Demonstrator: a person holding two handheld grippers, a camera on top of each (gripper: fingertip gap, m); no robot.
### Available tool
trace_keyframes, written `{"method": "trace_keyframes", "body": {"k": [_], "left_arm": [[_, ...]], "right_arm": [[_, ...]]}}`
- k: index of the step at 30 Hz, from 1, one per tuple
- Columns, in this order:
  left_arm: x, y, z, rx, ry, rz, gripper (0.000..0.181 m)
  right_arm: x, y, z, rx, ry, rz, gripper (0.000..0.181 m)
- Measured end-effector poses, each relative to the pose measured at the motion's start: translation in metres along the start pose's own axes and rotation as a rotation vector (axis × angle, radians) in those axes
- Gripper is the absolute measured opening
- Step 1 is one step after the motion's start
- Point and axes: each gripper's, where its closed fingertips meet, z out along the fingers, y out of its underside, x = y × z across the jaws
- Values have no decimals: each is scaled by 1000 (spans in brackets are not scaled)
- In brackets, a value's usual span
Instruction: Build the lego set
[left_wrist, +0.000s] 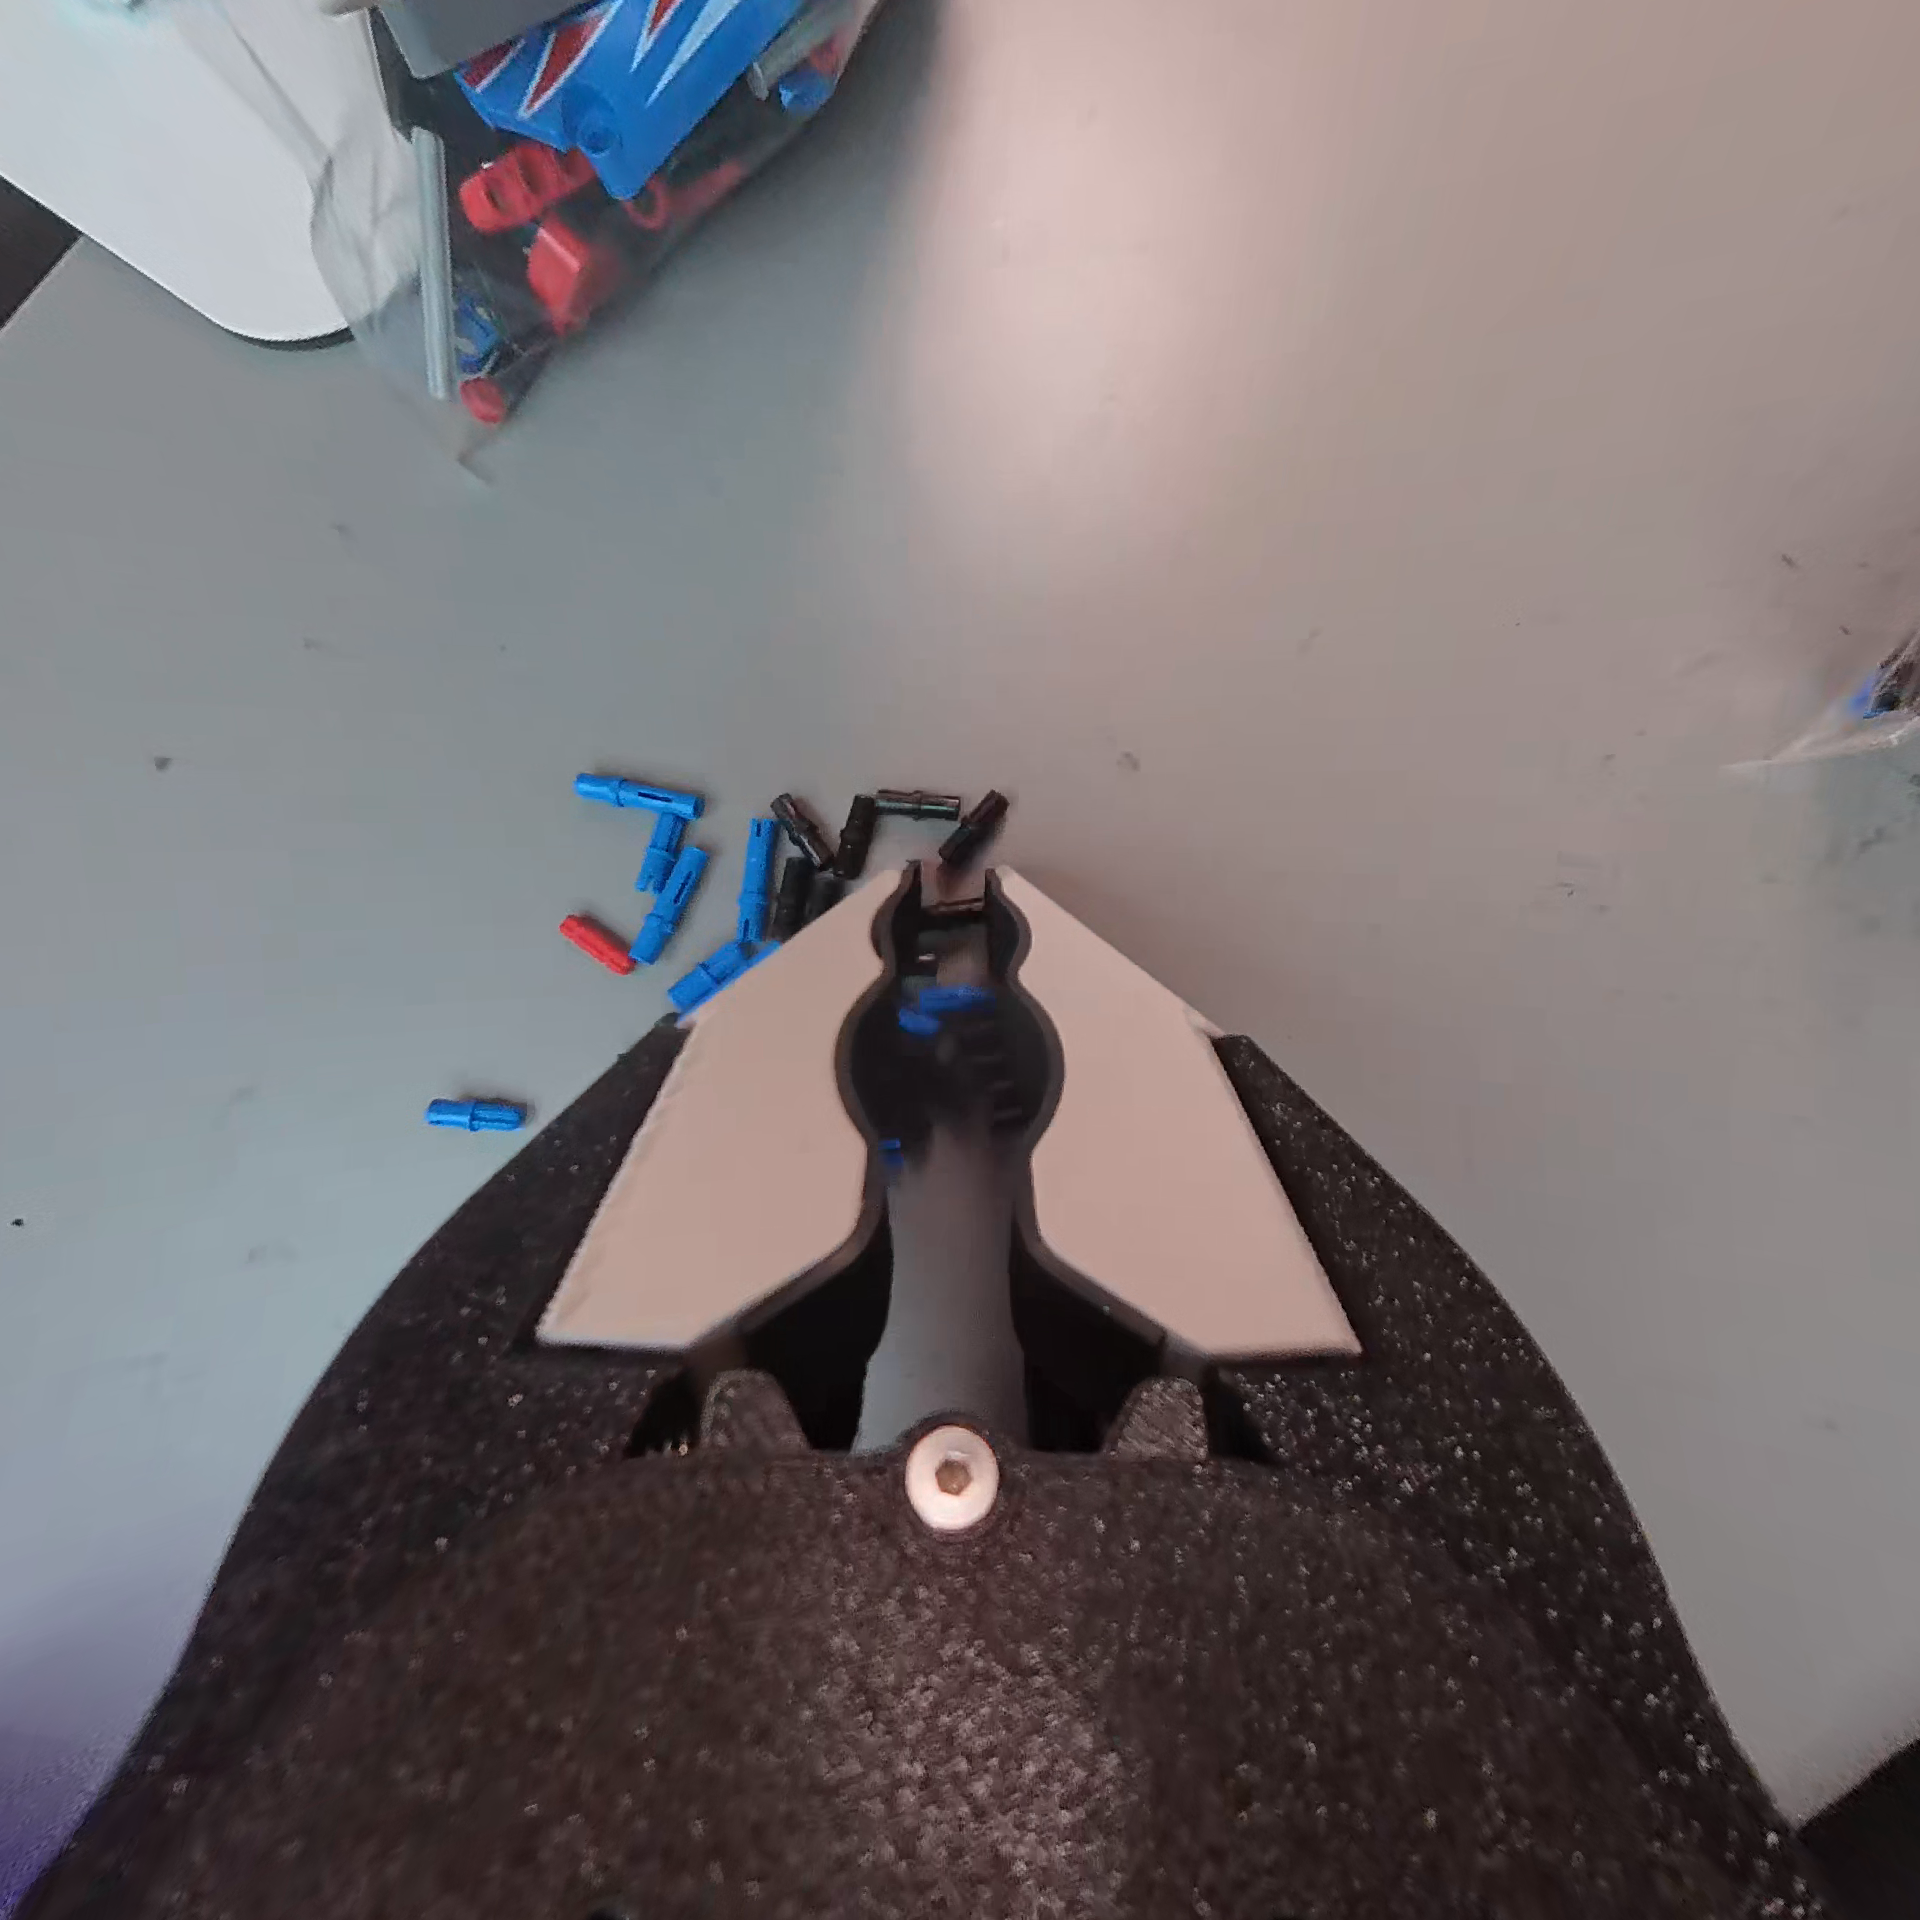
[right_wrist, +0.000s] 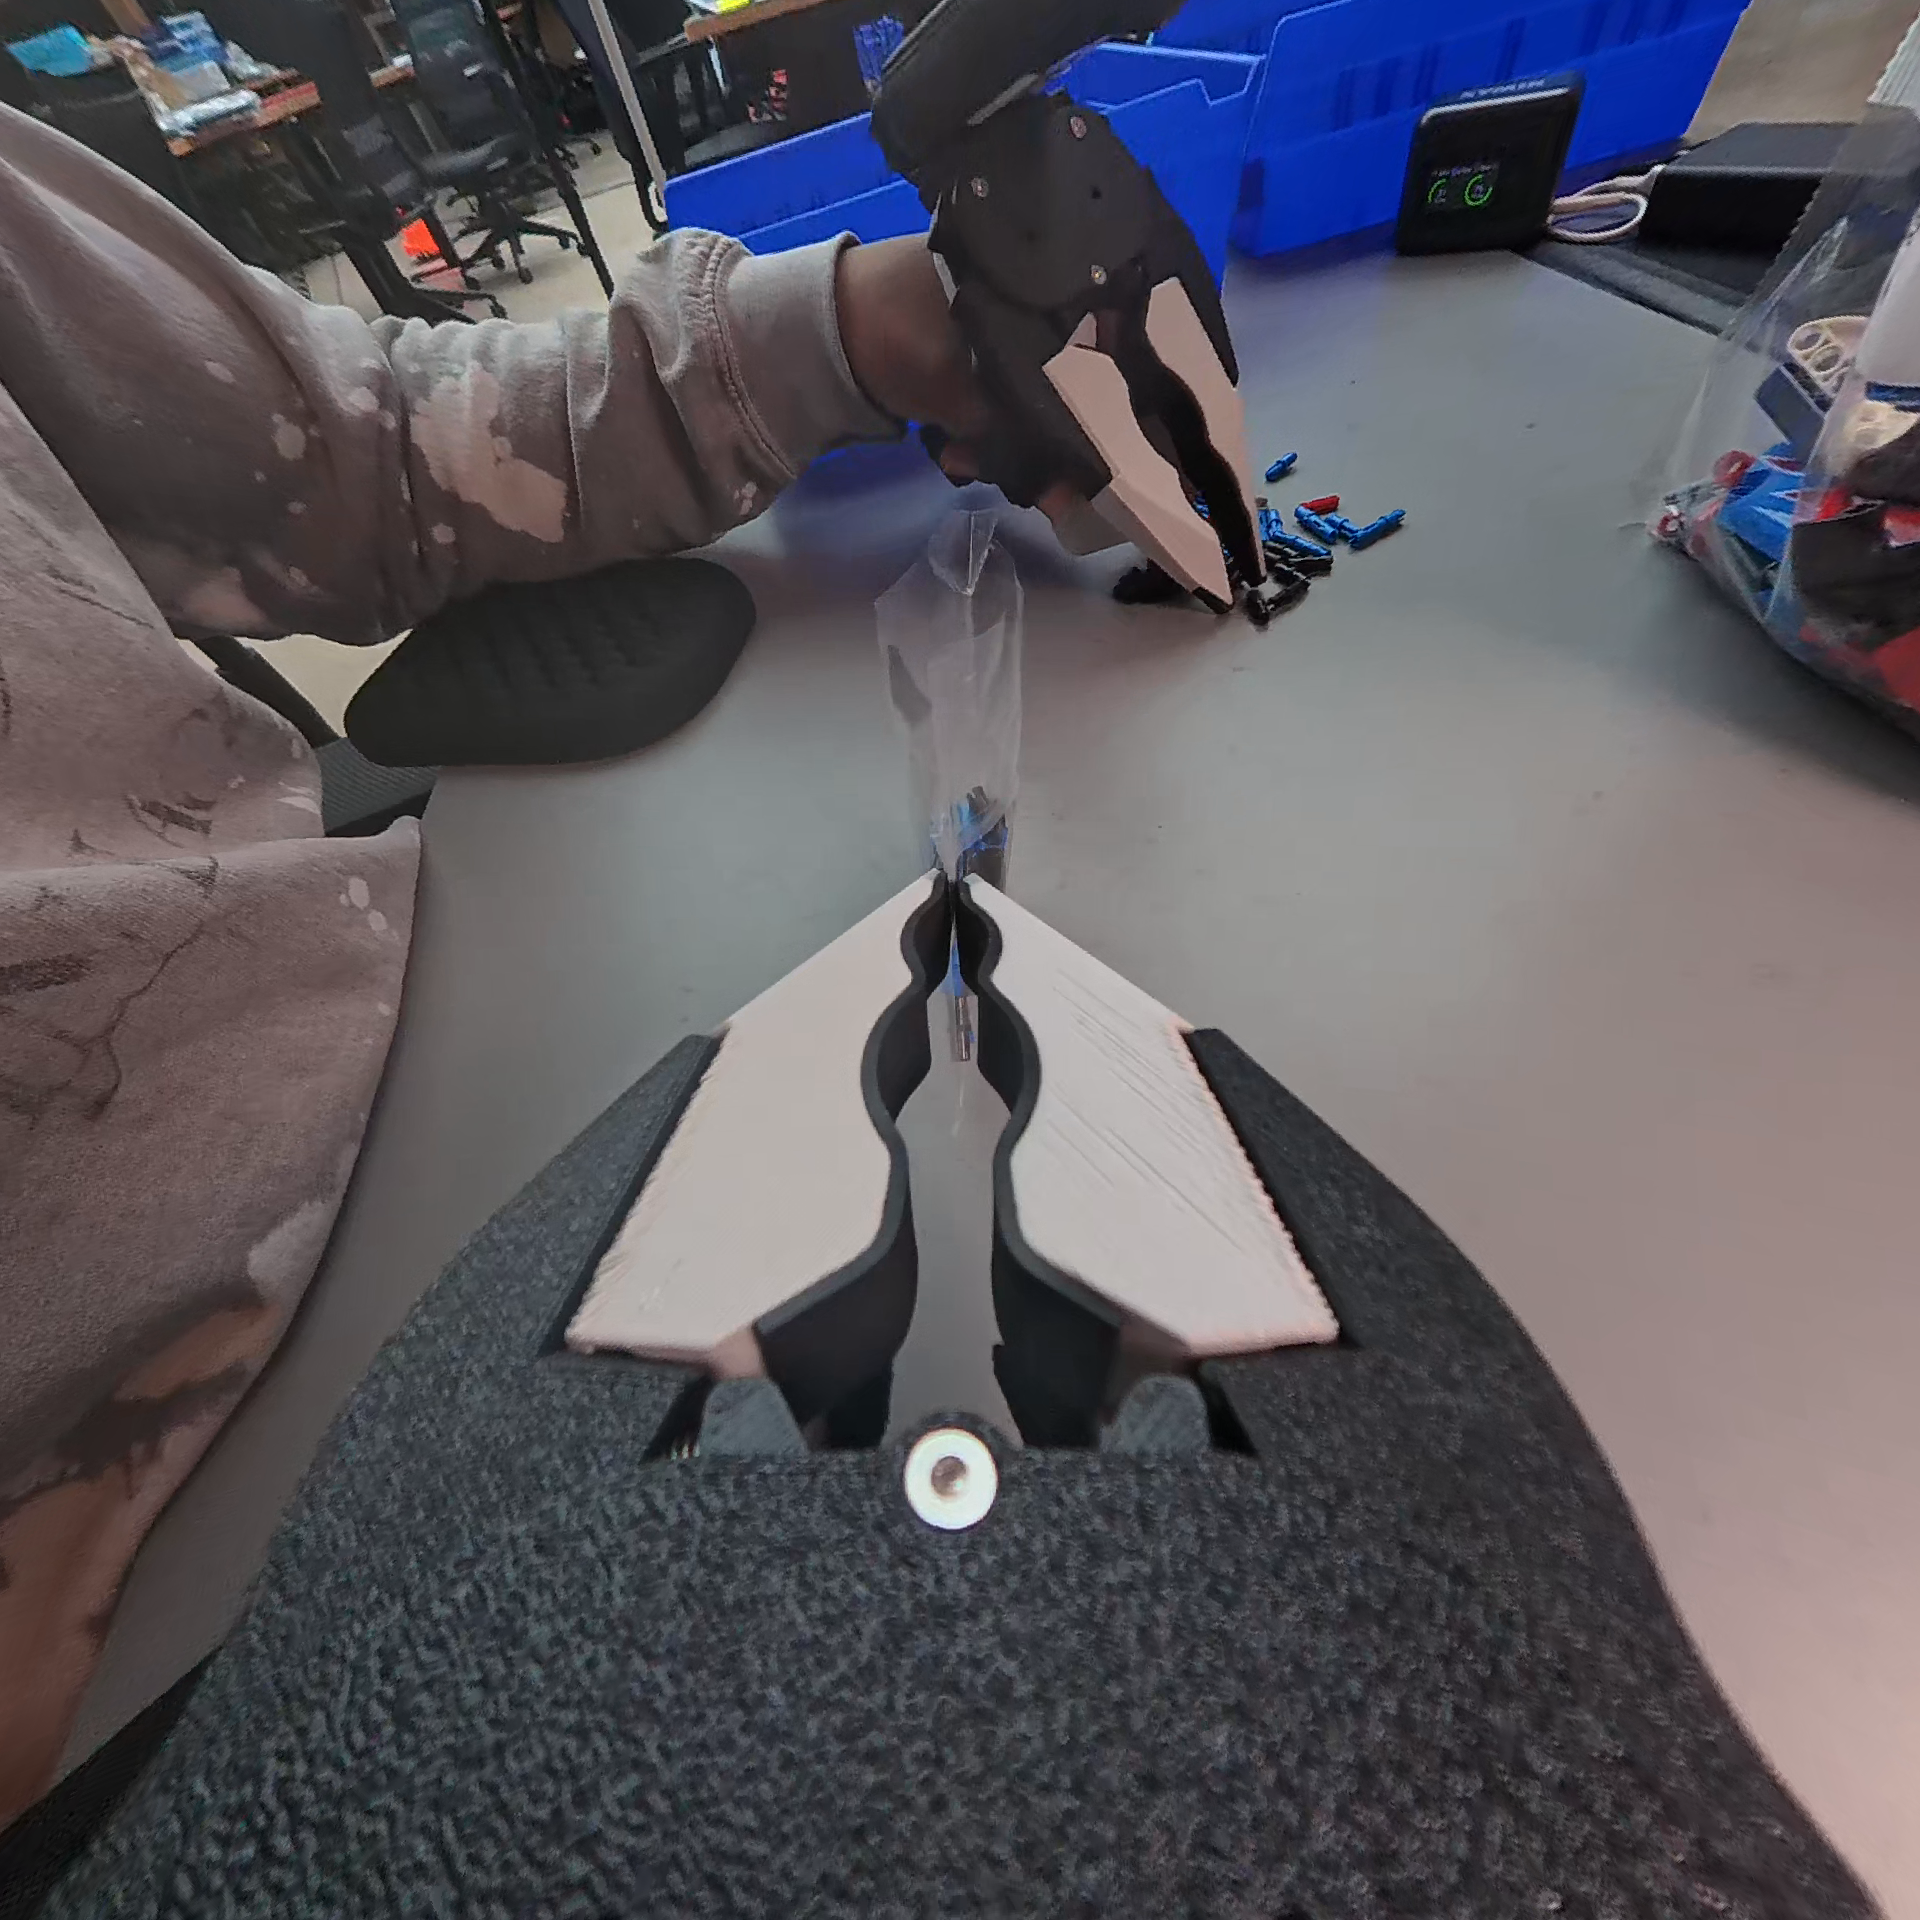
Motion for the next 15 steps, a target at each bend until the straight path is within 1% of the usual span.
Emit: {"method": "trace_keyframes", "body": {"k": [1,3,5,10,13,14,15], "left_arm": [[2,0,0,1,11,0,8],[5,0,1,11,22,5,2],[6,0,1,16,17,10,0],[7,-1,-2,37,-16,65,0],[4,-8,-10,82,-12,38,0],[1,-11,-13,100,-17,24,3],[0,-12,-13,103,-6,9,12]], "right_arm": [[0,0,1,-1,-3,1,0],[0,1,1,-1,-2,-2,0],[0,1,2,1,-1,-4,0],[-2,1,5,-5,-6,-6,0],[-4,2,6,-7,-10,-6,0],[-4,1,7,-7,-11,-6,0],[-5,1,7,-6,-15,-4,0]]}}
